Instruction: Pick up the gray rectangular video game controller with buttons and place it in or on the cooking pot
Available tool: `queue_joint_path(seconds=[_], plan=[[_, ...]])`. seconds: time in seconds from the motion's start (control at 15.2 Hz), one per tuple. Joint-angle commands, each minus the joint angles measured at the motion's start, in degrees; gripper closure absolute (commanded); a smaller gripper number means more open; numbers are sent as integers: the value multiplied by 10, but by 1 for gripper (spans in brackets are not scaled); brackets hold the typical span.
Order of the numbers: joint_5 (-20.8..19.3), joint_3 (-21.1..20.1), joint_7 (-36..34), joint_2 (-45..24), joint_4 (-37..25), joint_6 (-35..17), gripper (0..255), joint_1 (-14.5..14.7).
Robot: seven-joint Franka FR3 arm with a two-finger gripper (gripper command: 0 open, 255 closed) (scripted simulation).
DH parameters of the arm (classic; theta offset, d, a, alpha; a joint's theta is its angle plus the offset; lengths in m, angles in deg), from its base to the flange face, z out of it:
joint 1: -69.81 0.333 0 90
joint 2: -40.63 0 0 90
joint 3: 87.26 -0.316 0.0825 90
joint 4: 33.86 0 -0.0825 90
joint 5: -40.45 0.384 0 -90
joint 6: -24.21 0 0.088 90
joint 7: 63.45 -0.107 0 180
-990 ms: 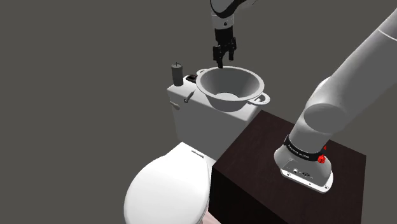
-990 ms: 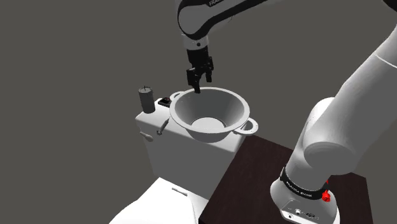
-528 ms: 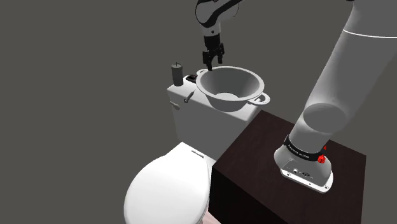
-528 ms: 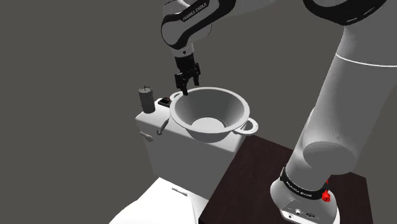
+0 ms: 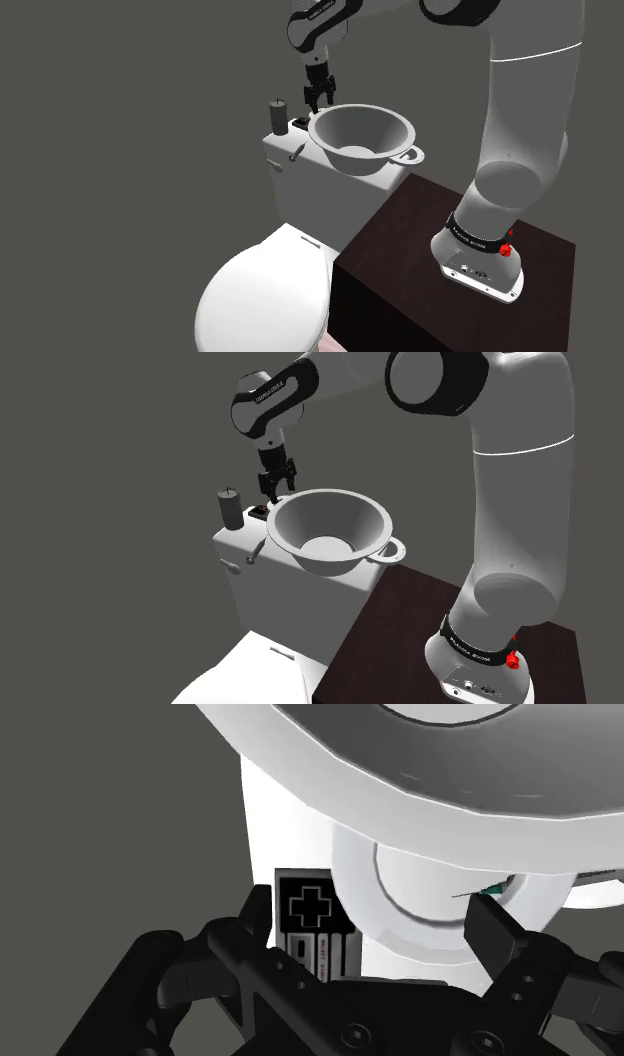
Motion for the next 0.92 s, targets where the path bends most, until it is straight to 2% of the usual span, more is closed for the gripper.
queue_joint_path(seconds=[0.0, 0.33, 0.86], plan=[[6, -1, 8, -58, -47, -18, 0, -7], [22, -7, 25, -197, -223, 27, 0, -23], [23, -8, 26, -207, -180, -26, 0, -24]])
